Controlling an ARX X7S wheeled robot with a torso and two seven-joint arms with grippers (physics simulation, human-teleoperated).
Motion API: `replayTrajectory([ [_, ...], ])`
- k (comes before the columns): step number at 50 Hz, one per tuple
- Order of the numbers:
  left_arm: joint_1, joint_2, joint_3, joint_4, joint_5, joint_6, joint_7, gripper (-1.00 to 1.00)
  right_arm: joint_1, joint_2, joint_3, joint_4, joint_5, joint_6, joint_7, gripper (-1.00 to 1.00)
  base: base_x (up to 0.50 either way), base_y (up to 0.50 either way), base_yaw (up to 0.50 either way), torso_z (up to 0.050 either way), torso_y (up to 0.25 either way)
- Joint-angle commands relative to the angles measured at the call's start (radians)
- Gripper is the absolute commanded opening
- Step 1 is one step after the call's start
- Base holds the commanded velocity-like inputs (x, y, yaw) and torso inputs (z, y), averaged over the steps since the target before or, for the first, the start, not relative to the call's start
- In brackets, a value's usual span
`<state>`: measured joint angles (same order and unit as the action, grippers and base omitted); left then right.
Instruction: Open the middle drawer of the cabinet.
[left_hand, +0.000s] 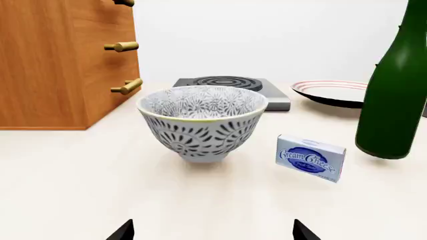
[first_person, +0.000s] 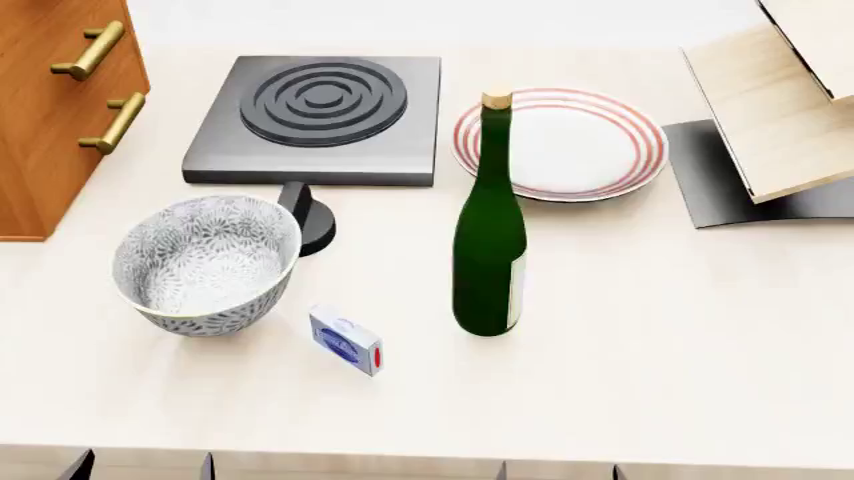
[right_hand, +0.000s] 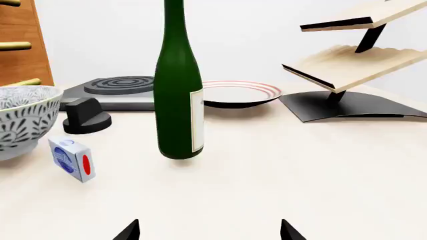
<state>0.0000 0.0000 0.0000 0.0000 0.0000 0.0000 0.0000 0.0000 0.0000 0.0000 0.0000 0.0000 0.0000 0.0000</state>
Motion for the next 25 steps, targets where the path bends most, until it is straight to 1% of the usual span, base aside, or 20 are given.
replayTrajectory([
  [1,-0.002,-0.017,0.021,0.008,-0.011,-0.01,-0.018,1.0,0.002,0.015,-0.017,-0.001,0.013,0.004,0.025,1.0,0.0,0.0,0.0,0.0,0.0],
  [11,-0.003,-0.042,0.052,0.012,-0.038,-0.032,-0.066,1.0,-0.007,0.043,-0.049,-0.002,0.043,0.0,0.07,1.0,0.0,0.0,0.0,0.0,0.0],
  [15,0.003,-0.055,0.064,0.045,-0.031,-0.051,-0.084,1.0,-0.02,0.05,-0.055,-0.059,0.058,0.028,0.082,1.0,0.0,0.0,0.0,0.0,0.0],
  [16,0.016,-0.06,0.067,0.09,-0.016,-0.067,-0.095,1.0,-0.034,0.053,-0.058,-0.111,0.048,0.049,0.096,1.0,0.0,0.0,0.0,0.0,0.0],
  [17,0.016,-0.062,0.069,0.092,-0.018,-0.069,-0.097,1.0,-0.035,0.054,-0.06,-0.114,0.049,0.051,0.098,1.0,0.0,0.0,0.0,0.0,0.0],
  [22,0.098,-0.083,0.077,0.359,-0.017,-0.142,-0.108,1.0,-0.118,0.073,-0.064,-0.379,0.061,0.125,0.119,1.0,0.0,0.0,0.0,0.0,0.0],
  [23,0.103,-0.085,0.08,0.374,-0.016,-0.147,-0.11,1.0,-0.123,0.075,-0.065,-0.392,0.062,0.129,0.121,1.0,0.0,0.0,0.0,0.0,0.0],
  [24,0.126,-0.091,0.083,0.447,0.002,-0.162,-0.12,1.0,-0.143,0.081,-0.068,-0.46,0.058,0.141,0.125,1.0,0.0,0.0,0.0,0.0,0.0],
  [25,0.133,-0.094,0.085,0.47,0.005,-0.167,-0.123,1.0,-0.148,0.084,-0.067,-0.48,0.06,0.148,0.128,1.0,0.0,0.0,0.0,0.0,0.0],
])
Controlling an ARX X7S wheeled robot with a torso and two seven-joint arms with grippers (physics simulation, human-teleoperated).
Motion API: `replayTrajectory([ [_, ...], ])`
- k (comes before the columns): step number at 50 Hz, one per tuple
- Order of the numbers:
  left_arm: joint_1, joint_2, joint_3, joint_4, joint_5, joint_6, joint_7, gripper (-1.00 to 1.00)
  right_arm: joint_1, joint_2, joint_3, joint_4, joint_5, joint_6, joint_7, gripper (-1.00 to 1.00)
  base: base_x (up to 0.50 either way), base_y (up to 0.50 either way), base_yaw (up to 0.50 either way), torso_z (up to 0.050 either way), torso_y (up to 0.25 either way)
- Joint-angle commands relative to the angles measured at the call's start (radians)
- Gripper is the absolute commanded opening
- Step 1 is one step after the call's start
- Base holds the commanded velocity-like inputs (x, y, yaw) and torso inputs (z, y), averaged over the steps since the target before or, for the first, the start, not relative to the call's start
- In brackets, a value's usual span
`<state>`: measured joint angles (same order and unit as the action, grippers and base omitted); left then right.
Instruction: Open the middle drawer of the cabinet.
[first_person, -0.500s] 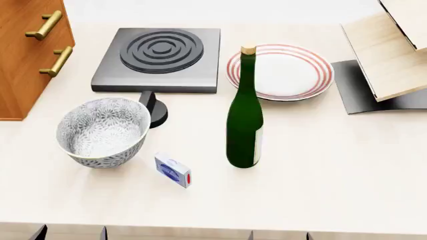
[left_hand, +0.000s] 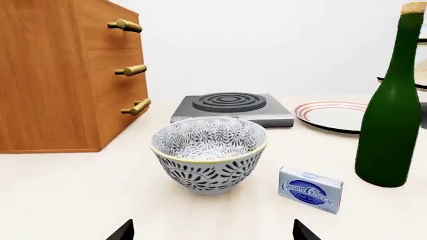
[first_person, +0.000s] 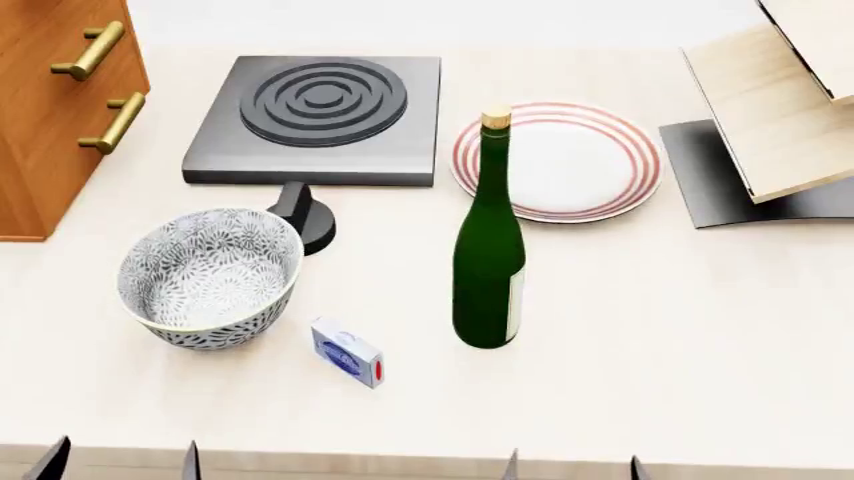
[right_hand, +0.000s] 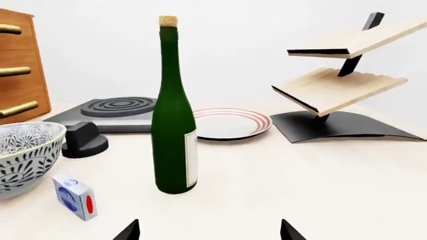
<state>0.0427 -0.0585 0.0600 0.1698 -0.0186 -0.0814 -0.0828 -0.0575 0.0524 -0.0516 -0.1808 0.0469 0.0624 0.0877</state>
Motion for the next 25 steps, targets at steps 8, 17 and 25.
replayTrajectory([
  [8,0.17,-0.056,0.027,0.527,0.041,-0.133,-0.065,1.0,-0.151,0.057,-0.037,-0.471,0.007,0.11,0.051,1.0,0.0,0.0,0.0,0.0,0.0],
  [17,0.168,-0.066,0.034,0.523,0.036,-0.129,-0.081,1.0,-0.16,0.07,-0.05,-0.498,0.013,0.107,0.063,1.0,0.0,0.0,0.0,0.0,0.0],
  [25,0.166,-0.074,0.041,0.521,0.031,-0.134,-0.092,1.0,-0.157,0.08,-0.057,-0.506,0.019,0.12,0.076,1.0,0.0,0.0,0.0,0.0,0.0],
])
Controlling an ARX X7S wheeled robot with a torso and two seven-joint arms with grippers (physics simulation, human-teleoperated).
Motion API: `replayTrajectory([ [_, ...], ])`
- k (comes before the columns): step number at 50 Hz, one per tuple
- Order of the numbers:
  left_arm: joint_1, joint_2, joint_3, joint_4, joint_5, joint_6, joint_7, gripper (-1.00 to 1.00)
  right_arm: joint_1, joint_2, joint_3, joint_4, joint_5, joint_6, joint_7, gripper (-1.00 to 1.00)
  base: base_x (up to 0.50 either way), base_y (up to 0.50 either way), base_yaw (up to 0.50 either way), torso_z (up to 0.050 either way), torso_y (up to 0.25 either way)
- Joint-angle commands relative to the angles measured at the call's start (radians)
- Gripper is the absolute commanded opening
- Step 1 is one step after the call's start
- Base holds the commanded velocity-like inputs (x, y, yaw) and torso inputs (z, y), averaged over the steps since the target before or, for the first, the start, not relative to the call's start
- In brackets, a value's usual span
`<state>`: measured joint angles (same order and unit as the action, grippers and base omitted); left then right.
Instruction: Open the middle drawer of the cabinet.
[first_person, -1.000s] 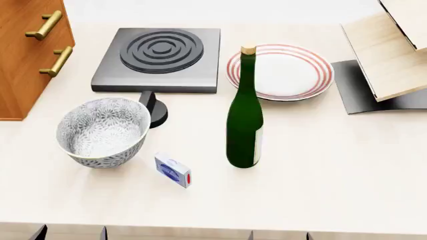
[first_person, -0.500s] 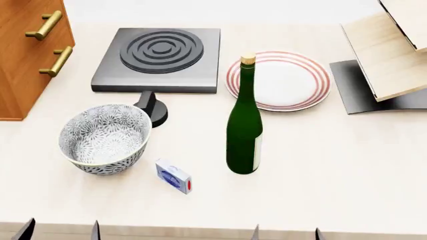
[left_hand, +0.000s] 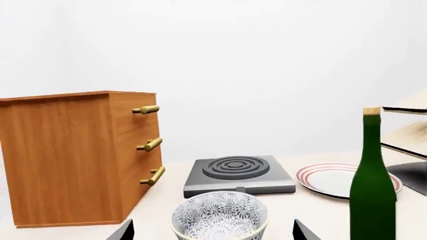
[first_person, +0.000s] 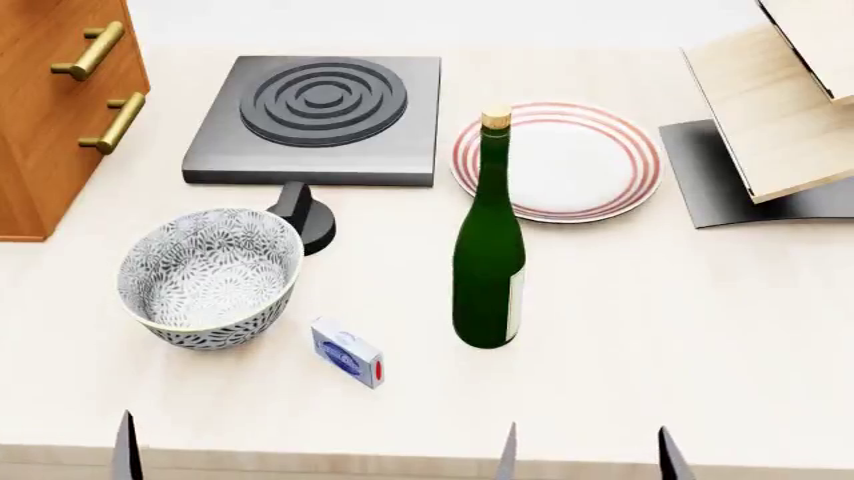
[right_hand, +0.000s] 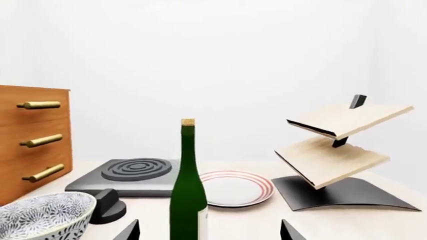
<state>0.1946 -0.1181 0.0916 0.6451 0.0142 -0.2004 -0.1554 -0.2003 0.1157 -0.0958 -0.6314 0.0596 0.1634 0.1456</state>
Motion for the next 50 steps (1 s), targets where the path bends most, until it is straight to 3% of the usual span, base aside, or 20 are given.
replayTrajectory([
  [1,0.014,-0.015,0.011,0.046,-0.002,-0.016,-0.021,1.0,-0.009,0.017,-0.013,-0.053,0.007,0.028,0.021,1.0,0.0,0.0,0.0,0.0,0.0],
  [9,0.007,-0.021,0.013,0.033,-0.004,-0.025,-0.036,1.0,-0.124,0.04,-0.001,-0.094,0.039,0.092,0.031,1.0,0.0,0.0,0.0,0.0,0.0],
  [14,0.006,-0.025,0.027,0.025,0.003,-0.025,-0.043,1.0,-0.276,0.045,0.017,-0.089,0.046,0.031,0.048,1.0,0.0,0.0,0.0,0.0,0.0],
  [16,0.006,-0.027,0.034,0.025,0.009,-0.028,-0.046,1.0,-0.385,0.039,0.041,-0.076,0.096,-0.069,0.032,1.0,0.0,0.0,0.0,0.0,0.0],
  [27,-0.013,-0.034,0.036,-0.004,-0.004,-0.034,-0.058,1.0,-0.585,0.048,0.09,-0.072,0.023,-0.201,0.104,1.0,0.0,0.0,0.0,0.0,0.0],
  [28,-0.014,-0.034,0.037,-0.005,-0.005,-0.034,-0.059,1.0,-0.585,0.099,0.054,-0.067,0.034,-0.214,0.162,1.0,0.0,0.0,0.0,0.0,0.0],
  [30,-0.015,-0.035,0.039,-0.007,-0.005,-0.036,-0.061,1.0,-0.585,0.399,-0.195,-0.022,0.098,-0.354,0.462,1.0,0.0,0.0,0.0,0.0,0.0],
  [31,-0.014,-0.037,0.041,-0.005,-0.005,-0.036,-0.062,1.0,-0.584,0.477,-0.253,-0.002,0.09,-0.402,0.611,1.0,0.0,0.0,0.0,0.0,0.0],
  [50,-0.023,-0.047,0.045,0.013,-0.029,-0.075,-0.08,1.0,-0.549,0.533,-0.318,0.035,0.084,-0.441,0.715,1.0,0.0,0.0,0.0,0.0,0.0],
])
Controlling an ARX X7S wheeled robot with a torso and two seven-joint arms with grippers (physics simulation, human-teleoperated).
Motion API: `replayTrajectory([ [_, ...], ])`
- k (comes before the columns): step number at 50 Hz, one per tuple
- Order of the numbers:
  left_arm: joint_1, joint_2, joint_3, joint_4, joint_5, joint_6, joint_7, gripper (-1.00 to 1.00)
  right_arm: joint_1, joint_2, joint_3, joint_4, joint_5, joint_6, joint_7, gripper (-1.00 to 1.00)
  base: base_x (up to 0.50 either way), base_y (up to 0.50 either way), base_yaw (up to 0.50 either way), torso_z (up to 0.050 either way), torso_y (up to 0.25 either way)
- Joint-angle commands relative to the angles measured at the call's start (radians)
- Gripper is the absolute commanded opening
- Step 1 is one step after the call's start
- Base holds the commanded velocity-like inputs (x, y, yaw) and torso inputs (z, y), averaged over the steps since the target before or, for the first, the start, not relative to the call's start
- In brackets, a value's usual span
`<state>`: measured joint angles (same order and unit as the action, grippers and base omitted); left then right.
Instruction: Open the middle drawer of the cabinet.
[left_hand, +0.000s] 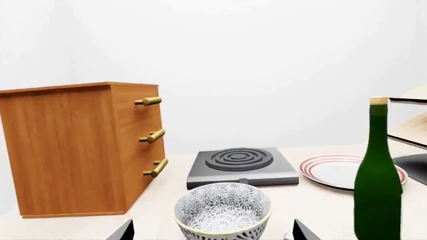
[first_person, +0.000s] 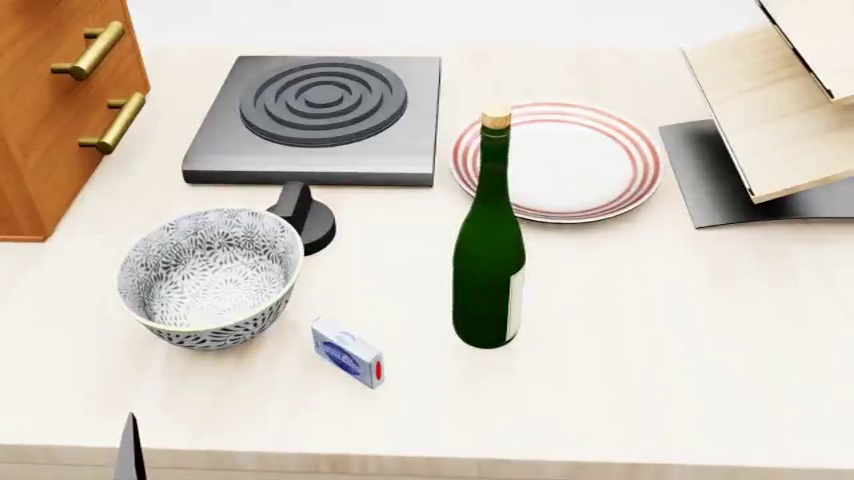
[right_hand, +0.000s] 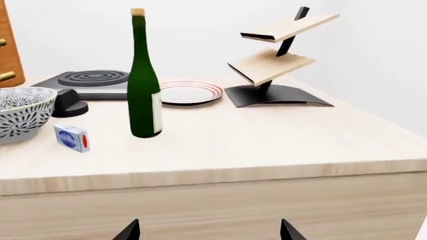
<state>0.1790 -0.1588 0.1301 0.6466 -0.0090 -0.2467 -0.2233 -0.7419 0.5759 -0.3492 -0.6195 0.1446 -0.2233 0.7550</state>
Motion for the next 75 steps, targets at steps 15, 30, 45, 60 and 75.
replayTrajectory([
  [15,0.003,-0.015,0.005,0.014,-0.024,-0.002,-0.027,1.0,0.014,0.09,-0.09,0.03,0.012,-0.044,0.123,1.0,0.0,0.0,0.0,0.039,0.0],
  [30,0.002,-0.024,0.009,0.016,-0.036,-0.003,-0.04,1.0,0.029,0.104,-0.117,0.039,0.029,-0.06,0.128,1.0,0.45,0.0,0.0,0.0,0.0],
  [45,-0.009,-0.03,0.012,0.014,-0.055,-0.024,-0.049,1.0,0.039,0.116,-0.136,0.04,0.038,-0.068,0.135,1.0,0.5,0.0,0.0,0.03,0.0],
  [60,-0.009,-0.04,0.018,0.014,-0.06,-0.021,-0.06,1.0,0.048,0.121,-0.151,0.058,0.045,-0.089,0.141,1.0,0.5,0.0,0.0,0.05,0.0],
  [75,-0.011,-0.049,0.025,0.014,-0.065,-0.022,-0.071,1.0,0.049,0.128,-0.162,0.062,0.032,-0.114,0.153,1.0,0.17,0.0,0.0,0.05,0.0],
])
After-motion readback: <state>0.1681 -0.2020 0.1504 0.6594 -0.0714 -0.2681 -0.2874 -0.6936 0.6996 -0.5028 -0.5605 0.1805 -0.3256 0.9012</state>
